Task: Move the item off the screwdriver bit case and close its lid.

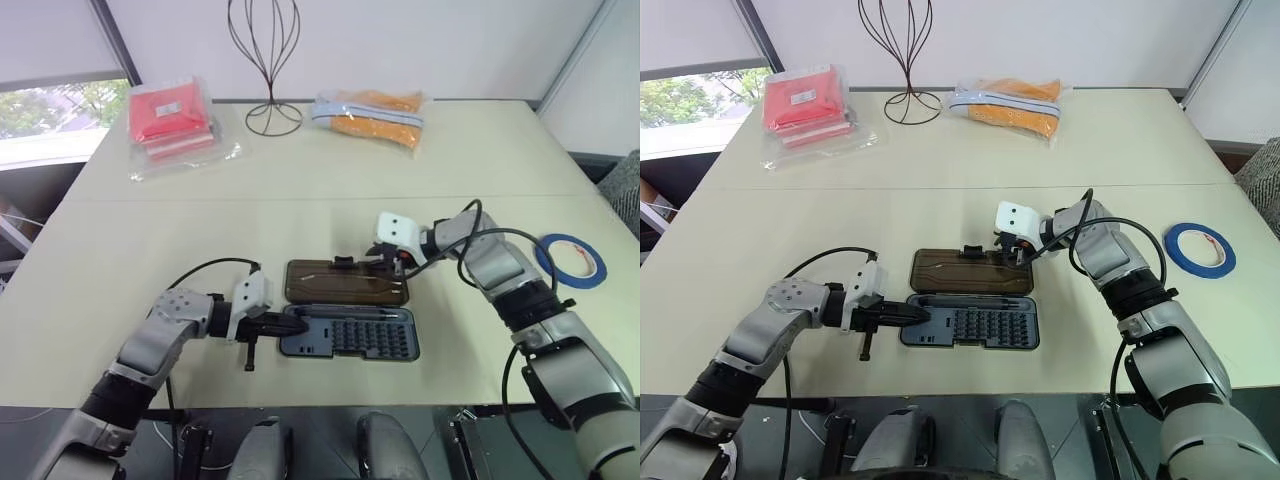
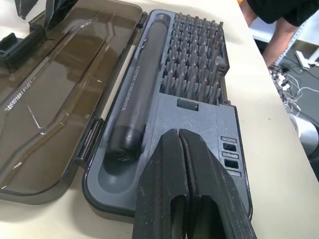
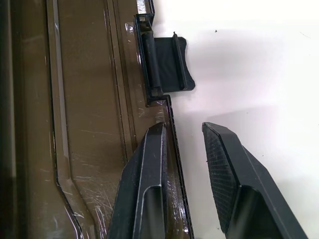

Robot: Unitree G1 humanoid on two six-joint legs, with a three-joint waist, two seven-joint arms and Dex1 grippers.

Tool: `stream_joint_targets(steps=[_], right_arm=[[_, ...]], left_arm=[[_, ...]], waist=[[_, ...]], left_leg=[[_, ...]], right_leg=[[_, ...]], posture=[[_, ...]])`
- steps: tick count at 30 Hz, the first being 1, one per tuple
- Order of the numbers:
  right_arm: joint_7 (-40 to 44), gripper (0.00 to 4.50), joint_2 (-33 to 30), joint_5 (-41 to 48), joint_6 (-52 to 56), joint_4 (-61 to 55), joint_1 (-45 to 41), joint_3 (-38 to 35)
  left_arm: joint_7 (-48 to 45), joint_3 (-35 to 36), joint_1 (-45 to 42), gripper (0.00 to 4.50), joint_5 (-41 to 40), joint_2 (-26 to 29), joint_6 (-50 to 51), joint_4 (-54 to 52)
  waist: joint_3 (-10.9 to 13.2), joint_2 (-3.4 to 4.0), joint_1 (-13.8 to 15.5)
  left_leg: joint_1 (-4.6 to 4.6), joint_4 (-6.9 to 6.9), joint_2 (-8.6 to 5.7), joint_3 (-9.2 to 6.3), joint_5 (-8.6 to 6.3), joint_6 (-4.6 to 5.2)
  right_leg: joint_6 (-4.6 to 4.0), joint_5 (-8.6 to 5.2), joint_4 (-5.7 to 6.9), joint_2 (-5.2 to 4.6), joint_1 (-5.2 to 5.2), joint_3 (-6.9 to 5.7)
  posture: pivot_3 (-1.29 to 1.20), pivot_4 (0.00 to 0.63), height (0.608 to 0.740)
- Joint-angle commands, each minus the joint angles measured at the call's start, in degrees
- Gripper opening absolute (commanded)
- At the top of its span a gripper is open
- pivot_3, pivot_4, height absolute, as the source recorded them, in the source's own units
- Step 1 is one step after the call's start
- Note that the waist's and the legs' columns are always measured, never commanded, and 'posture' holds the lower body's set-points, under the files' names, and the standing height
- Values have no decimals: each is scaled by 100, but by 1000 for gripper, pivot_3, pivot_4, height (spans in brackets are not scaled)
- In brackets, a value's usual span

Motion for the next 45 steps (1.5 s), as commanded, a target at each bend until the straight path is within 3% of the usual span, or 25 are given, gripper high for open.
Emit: stream_joint_targets(steps=[1, 6, 10, 19, 26, 31, 36, 45], right_arm=[[67, 1162, 45, -199, 19, 281, -5, 114], [178, 1162, 200, -282, -146, 837, -144, 197], [231, 27, 323, -386, -357, 1318, -248, 253], [342, 27, 325, -549, -766, 1481, -225, 355], [-569, 27, -48, -1119, -1515, 450, 43, 200], [-1044, 27, -306, -1291, -1599, -869, 683, -66], [-1503, 27, -433, -1539, -1608, -1812, 1177, -235], [-2100, 27, -330, -1866, -1341, -2944, 1569, -500]], left_arm=[[173, 35, 91, 0, 205, 22, 14, 154], [217, 72, 157, 0, 213, 23, -14, 118], [342, 116, 210, 0, 189, 4, -9, 49], [547, 322, 377, 0, 106, 78, 102, -155], [895, 787, 238, 0, -273, -14, 610, -321], [1300, 1432, -97, 0, -861, -100, 1331, -443], [1542, 1965, -343, 0, -1207, -39, 1774, -484], [1784, 2157, -802, 0, -1002, -132, 1571, 503]], waist=[[-1, 0, -1], [-4, -1, -10], [-8, -1, -37], [-43, 5, -60], [-41, 5, -67], [-33, 5, -8], [-33, 6, 0], [-30, 4, 11]], left_leg=[[2, 0, 0, 0, 0, 0], [21, -5, 2, 0, -1, 1], [87, -20, 7, 3, -3, 5], [102, -23, 27, -4, -6, 7], [90, -23, 32, -5, -6, 7], [67, -22, 31, -4, -6, 7], [-13, -19, 23, -3, -5, 5], [-19, -22, 19, -2, -5, 5]], right_leg=[[0, 0, -1, 0, 2, 0], [-1, 0, -9, 1, 21, 0], [-3, -2, -27, 4, 82, 1], [-8, 1, -58, 21, 110, -3], [-9, 2, -61, 20, 101, -3], [-10, 4, -61, 21, 79, -3], [-9, 5, -66, 19, 5, -2], [-9, 5, -71, 19, 0, -3]], posture=[[0, 150, 740], [0, 150, 740], [0, 150, 740], [0, 150, 740], [0, 150, 740], [0, 150, 740], [0, 150, 740], [0, 150, 740]])
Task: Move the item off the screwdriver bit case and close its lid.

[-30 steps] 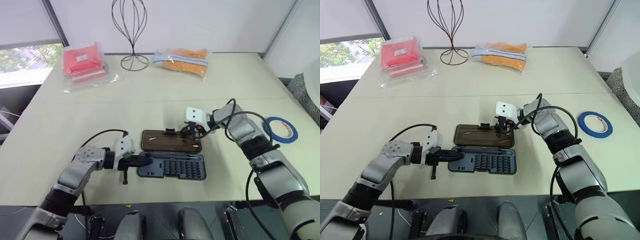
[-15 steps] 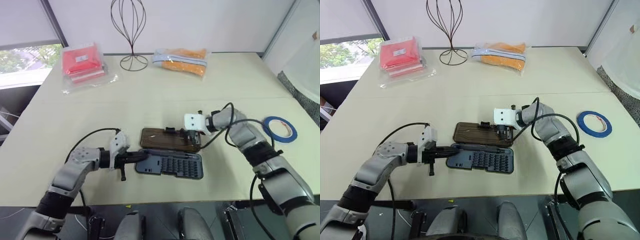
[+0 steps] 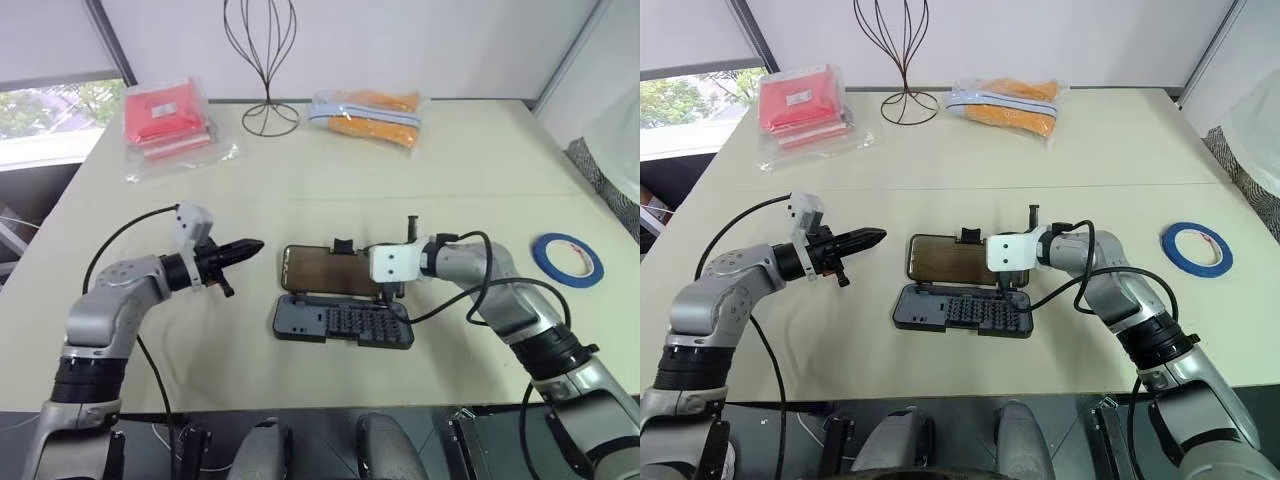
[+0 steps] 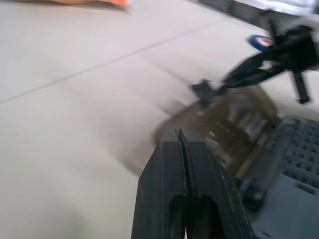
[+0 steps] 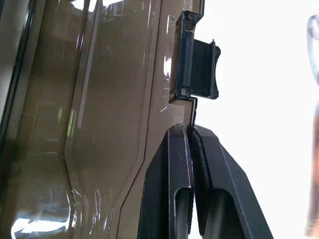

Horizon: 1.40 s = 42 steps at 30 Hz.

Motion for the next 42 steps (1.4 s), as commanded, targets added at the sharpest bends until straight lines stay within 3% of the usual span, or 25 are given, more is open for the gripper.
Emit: stream_joint_targets(steps=[1, 13, 20, 23, 28, 36, 42], right_arm=[[-180, 27, 58, -67, 181, -538, 65, -255], [-218, 27, 26, -299, 536, -1275, 267, -359], [-163, 27, 14, -316, 745, -1495, 410, -396], [-117, 937, 19, -292, 830, -1550, 461, -404], [322, 3289, -142, -94, 1249, -1841, 556, -539], [1475, 3289, -837, 1351, 2929, -2793, 566, -1857], [1375, 3289, -1218, 1698, 3405, -2805, 581, -2273]], left_arm=[[31, 54, -273, 0, 170, -70, -316, 450], [-439, -984, -1228, 0, 1320, -909, -1710, 2527], [-901, -1315, -1525, 0, 1592, -1266, -2020, 3033], [-963, -1275, -1546, 0, 1588, -1286, -2012, 3049], [-1038, -1243, -1537, 0, 1579, -1271, -1969, 2955], [-1320, -1169, -1613, 0, 1420, -1131, -1789, 2591], [-1852, -1221, -1551, 0, 1107, -842, -1183, 1878]], waist=[[1, 0, 7], [9, -13, 23], [14, -17, 8], [14, -17, 16], [15, -17, 23], [22, -18, 31], [28, -16, 23]], left_leg=[[0, 0, -1, 0, 0, 0], [-7, 3, -6, 5, 0, 0], [-8, 3, -6, 6, -1, 2], [-8, 3, -6, 4, -2, 4], [-8, 3, -6, 3, -3, 5], [-10, 5, -6, -5, -5, 10], [-9, 4, -4, -6, -7, 12]], right_leg=[[0, 0, 0, 0, 0, 0], [0, 0, -6, 0, 3, -4], [1, 0, -6, 1, 2, -7], [1, 0, -5, 1, 2, -7], [1, 0, -6, 1, 3, -6], [1, 0, -8, 1, 4, -7], [1, 0, -8, 0, 4, -6]], posture=[[0, 150, 740], [0, 150, 740], [0, 150, 740], [0, 150, 740], [0, 150, 740], [0, 150, 740], [0, 150, 740]])
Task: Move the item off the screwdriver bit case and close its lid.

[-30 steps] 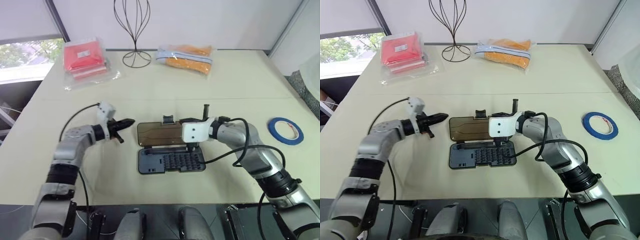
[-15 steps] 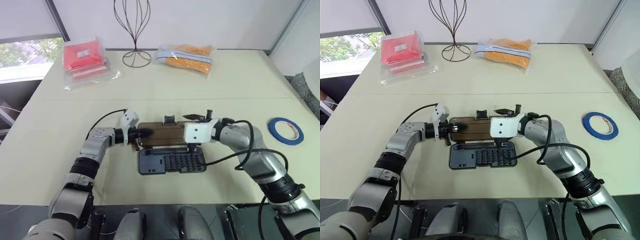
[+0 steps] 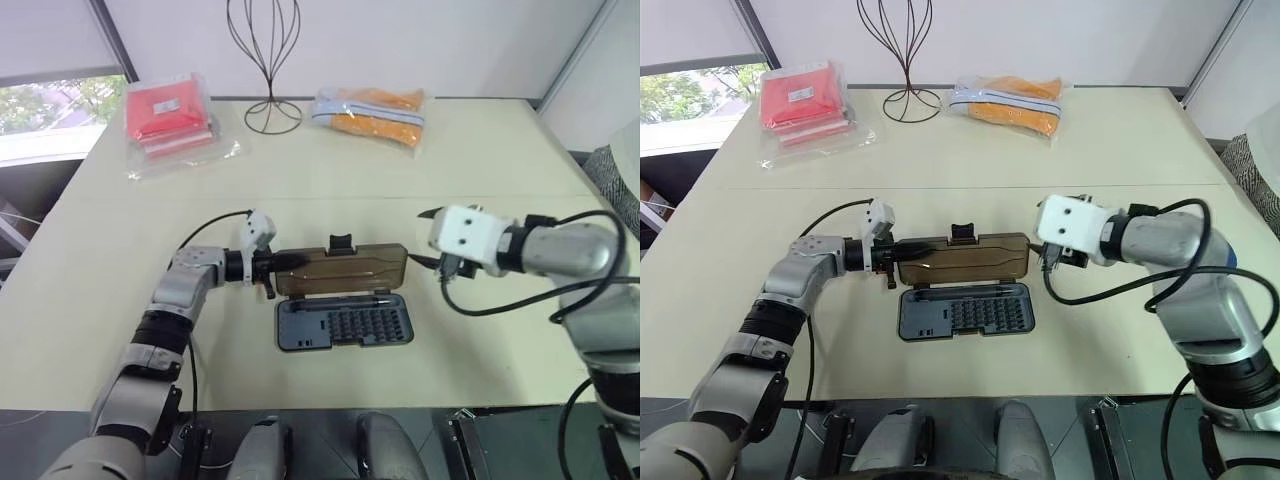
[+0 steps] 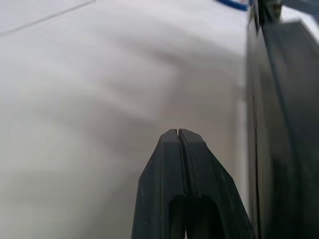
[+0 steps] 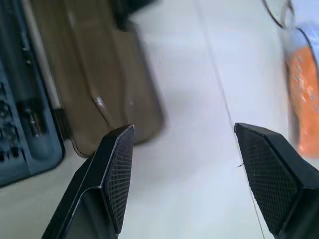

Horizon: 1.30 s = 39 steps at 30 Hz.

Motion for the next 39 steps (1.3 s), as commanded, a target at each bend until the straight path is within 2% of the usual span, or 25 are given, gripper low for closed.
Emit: stream_joint_targets(steps=[1, 11, 16, 19, 25, 32, 36, 39], right_arm=[[-146, 3289, -181, 152, 134, -135, -31, -260], [-425, 3289, -440, 330, 22, 142, -136, -217], [-492, 3289, -503, 360, -54, 254, -233, -170], [-491, 3289, -553, 422, -21, 241, -211, -179], [-480, 3289, -438, 740, 360, -130, 60, -128], [-101, 3289, -287, 2032, 775, -832, 548, -514], [52, 3289, -53, 3220, 1307, -1050, 524, -850], [172, 3289, -92, 3649, 1352, -1206, 780, -707]], left_arm=[[-437, 57, -90, 0, -279, 254, 362, -601], [-1329, -271, 58, 0, -492, 860, 1162, -1416], [-1623, -657, 445, 0, -476, 1020, 1300, -1940], [-1693, -960, 683, 0, -325, 1077, 1208, -2091], [-1428, -1596, 990, 0, 572, 1007, 104, -1213], [-1377, -1503, 902, 0, 516, 949, -152, -977], [-1292, -1015, 504, 0, -150, 785, 575, -1443], [-1329, -812, 159, 0, -414, 810, 981, -1654]], waist=[[3, 4, -3], [6, 4, -1], [8, 8, -3], [9, 9, -3], [-2, 23, 19], [-33, 59, 12], [-30, 53, 17], [-17, 37, 11]], left_leg=[[-1, 0, 0, 1, 0, 0], [-1, 1, 0, 3, 0, 0], [-1, 0, 0, 4, -1, 2], [0, 0, 1, 4, -1, 2], [13, 1, 1, 4, -2, 4], [36, 7, -1, 2, -4, 9], [35, 10, -1, -3, -5, 10], [12, 11, -1, -6, -5, 10]], right_leg=[[0, 0, 0, 0, -1, 1], [0, 0, 0, 0, 0, 3], [0, 0, -1, -1, -1, 4], [0, 0, 0, -1, -1, 4], [-1, -1, -5, -2, 16, 4], [-1, -1, -10, -7, 48, 4], [-1, -1, -5, -6, 49, 2], [0, 0, -4, -5, 25, 0]], posture=[[0, 150, 740], [0, 150, 740], [0, 150, 740], [0, 150, 740], [0, 150, 740], [0, 150, 740], [0, 150, 740], [0, 150, 740]])
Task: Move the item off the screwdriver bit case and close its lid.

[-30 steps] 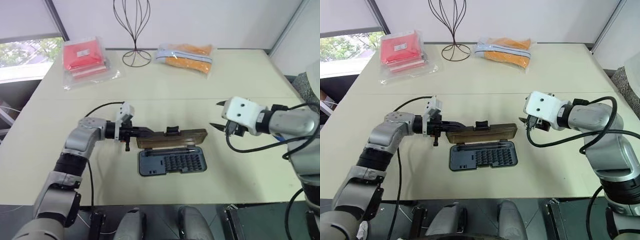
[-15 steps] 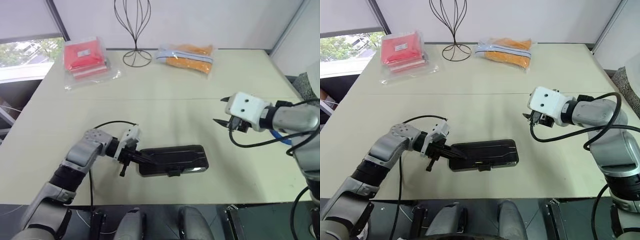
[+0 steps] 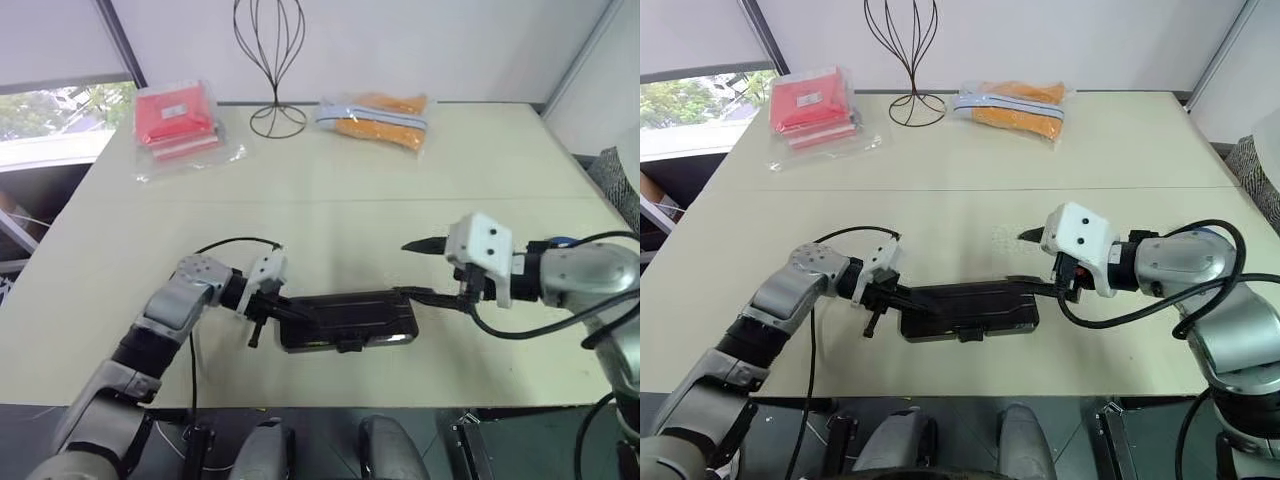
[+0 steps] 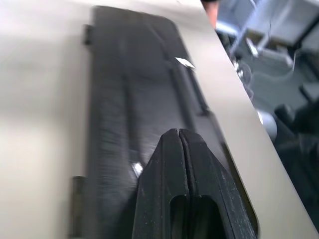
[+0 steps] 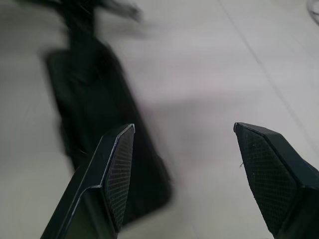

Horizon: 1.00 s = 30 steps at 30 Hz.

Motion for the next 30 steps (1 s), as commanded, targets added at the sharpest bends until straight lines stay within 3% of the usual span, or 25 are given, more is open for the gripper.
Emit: stream_joint_targets(steps=[1, 4, 8, 9, 18, 30], right_arm=[[118, 3289, -25, 500, 6, -312, 243, 76], [69, 2458, 14, 597, -84, -327, 415, 376], [2, 343, 110, 372, -379, -201, 638, 1138], [-37, 164, 149, 285, -448, -122, 666, 1338], [-368, 164, 403, -543, -1009, 545, 779, 2493], [-1117, 164, 862, -1042, -1098, 800, 753, 2565]], left_arm=[[10, 295, -398, 0, -249, 67, 442, -221], [25, 317, -689, 0, -234, -23, 499, -44], [98, 154, -1115, 0, 78, -338, 132, 701], [132, 117, -1192, 0, 157, -434, 58, 874], [389, -56, -1513, 0, 808, -1140, -790, 2153], [378, -142, -1408, 0, 1070, -1530, -1068, 2466]], waist=[[8, -9, 2], [12, -9, -1], [13, -11, -2], [14, -13, -2], [29, -30, -4], [32, -36, -12]], left_leg=[[-3, 0, 0, 0, -1, 2], [-11, -1, -1, 0, -4, 6], [-8, 0, -2, 4, -4, 7], [-7, 0, -2, 4, -4, 7], [-10, 0, -2, 7, -4, 7], [-9, 0, -2, 5, -4, 6]], right_leg=[[1, 0, 1, 1, -5, 0], [1, -1, 0, 2, -12, -2], [1, -1, -3, 1, -9, -1], [2, -1, -2, 2, -9, -1], [2, -1, -1, 3, -14, -1], [2, -1, 1, 3, -15, -1]], posture=[[0, 150, 740], [0, 150, 740], [0, 150, 740], [0, 150, 740], [0, 150, 740], [0, 150, 740]])
